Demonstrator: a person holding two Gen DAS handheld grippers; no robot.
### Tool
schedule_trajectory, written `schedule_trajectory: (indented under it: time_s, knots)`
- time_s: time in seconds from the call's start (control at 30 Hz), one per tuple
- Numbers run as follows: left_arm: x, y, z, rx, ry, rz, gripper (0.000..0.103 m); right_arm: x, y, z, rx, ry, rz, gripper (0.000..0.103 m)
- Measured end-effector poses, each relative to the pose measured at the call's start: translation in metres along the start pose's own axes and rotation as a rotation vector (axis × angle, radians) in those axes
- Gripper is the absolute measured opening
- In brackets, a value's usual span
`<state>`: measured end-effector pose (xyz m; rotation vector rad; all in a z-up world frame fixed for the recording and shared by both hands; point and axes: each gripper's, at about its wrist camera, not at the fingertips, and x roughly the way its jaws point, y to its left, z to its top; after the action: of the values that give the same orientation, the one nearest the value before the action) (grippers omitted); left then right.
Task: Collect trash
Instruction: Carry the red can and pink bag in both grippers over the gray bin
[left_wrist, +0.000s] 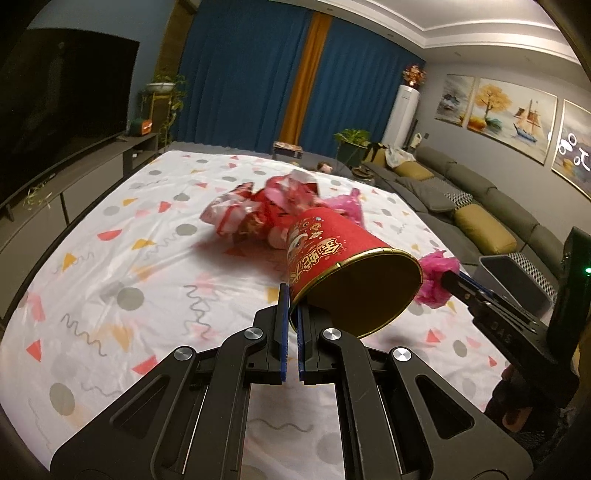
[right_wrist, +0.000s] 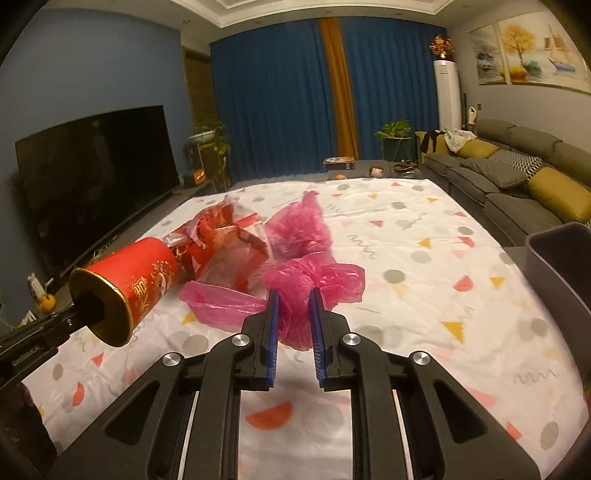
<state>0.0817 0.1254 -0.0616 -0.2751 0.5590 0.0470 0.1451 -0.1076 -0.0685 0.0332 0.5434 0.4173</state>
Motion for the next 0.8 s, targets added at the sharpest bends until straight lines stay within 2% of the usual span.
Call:
schedule_trajectory:
  time_s: [0.37, 0.8]
  knots:
    - [-0.004, -0.054, -0.002, 0.074, -0.006, -0.039, 0.003, -0.044, -0.04, -0.003, 0.048, -0.065, -0.031, 0.017]
    - [0.014, -0.117, 0.0, 0.159, 0.003, -0.116, 0.003, -0.078, -0.086, 0.0, 0.093, -0.131, -0.111, 0.017]
